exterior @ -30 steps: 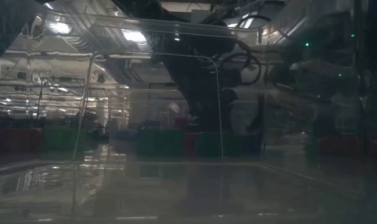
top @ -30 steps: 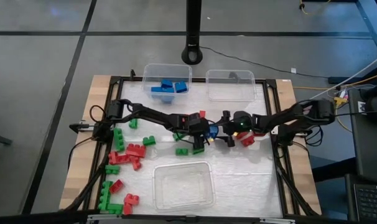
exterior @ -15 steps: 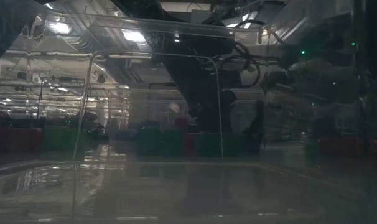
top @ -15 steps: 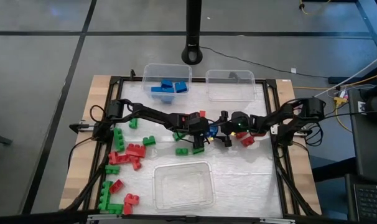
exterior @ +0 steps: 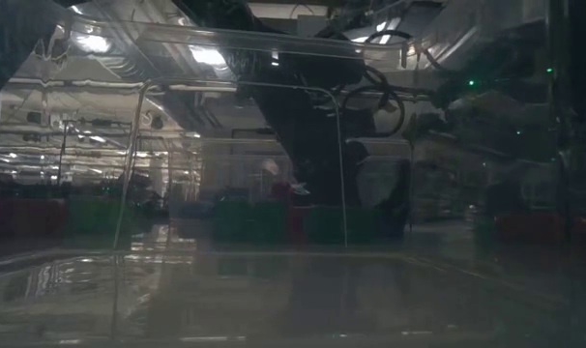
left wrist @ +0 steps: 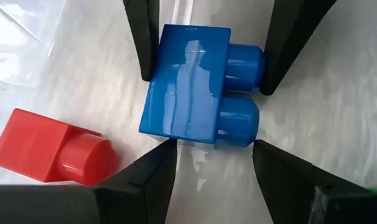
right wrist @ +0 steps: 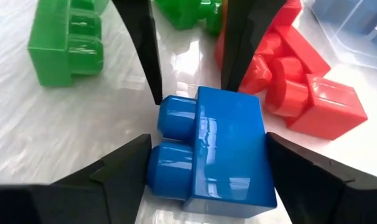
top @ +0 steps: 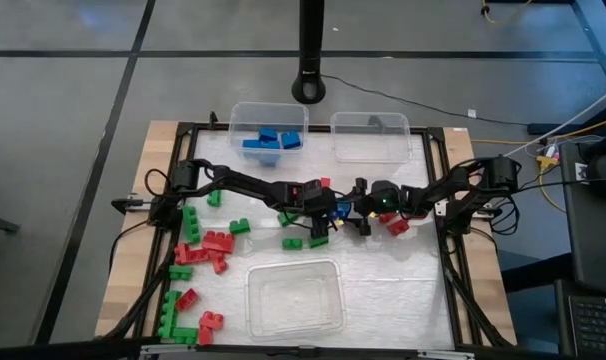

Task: Sort blocks
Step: Put the blue game piece into the top left transparent bin

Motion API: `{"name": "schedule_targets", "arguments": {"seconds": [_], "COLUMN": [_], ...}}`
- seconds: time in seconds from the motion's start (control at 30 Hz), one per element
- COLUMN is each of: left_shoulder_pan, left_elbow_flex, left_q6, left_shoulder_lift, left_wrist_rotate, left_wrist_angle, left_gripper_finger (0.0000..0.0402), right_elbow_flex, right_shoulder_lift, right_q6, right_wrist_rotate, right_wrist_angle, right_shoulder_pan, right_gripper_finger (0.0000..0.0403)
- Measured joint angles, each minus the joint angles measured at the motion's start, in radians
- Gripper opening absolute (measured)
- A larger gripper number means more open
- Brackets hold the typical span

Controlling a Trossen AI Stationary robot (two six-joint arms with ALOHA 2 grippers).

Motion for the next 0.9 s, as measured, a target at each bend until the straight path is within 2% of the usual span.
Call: {"name": "schedule_targets", "arguments": {"seconds": [0.17,0.47,0.67,0.9], "left_shoulder_pan": [0.000,0.009,0.008,0.008], "left_elbow_flex": [0.000,0.002,0.002,0.002], "left_q6": [0.008,0.011,0.014,0.018], "left_shoulder_lift": [0.000,0.000,0.000,-0.002], "left_wrist_rotate": [0.002,0.022,0.026,0.026], "left_wrist_angle": [0.015,0.022,0.020,0.024], "left_gripper_finger": [0.0198,0.0198,0.0198,0.0198], "right_elbow_flex": [0.000,-0.002,-0.001,-0.001], "right_shoulder_lift": [0.001,0.003,0.002,0.002], "right_q6": [0.044,0.017,-0.047,-0.049], "right_wrist_rotate": [0.023,0.073,0.101,0.097], "right_wrist_angle": [-0.022,-0.003,-0.002,-0.001], "right_shoulder_pan": [0.000,-0.001,-0.001,-0.001], "right_gripper_finger": [0.0314,0.0395,0.0384,0.0378]}}
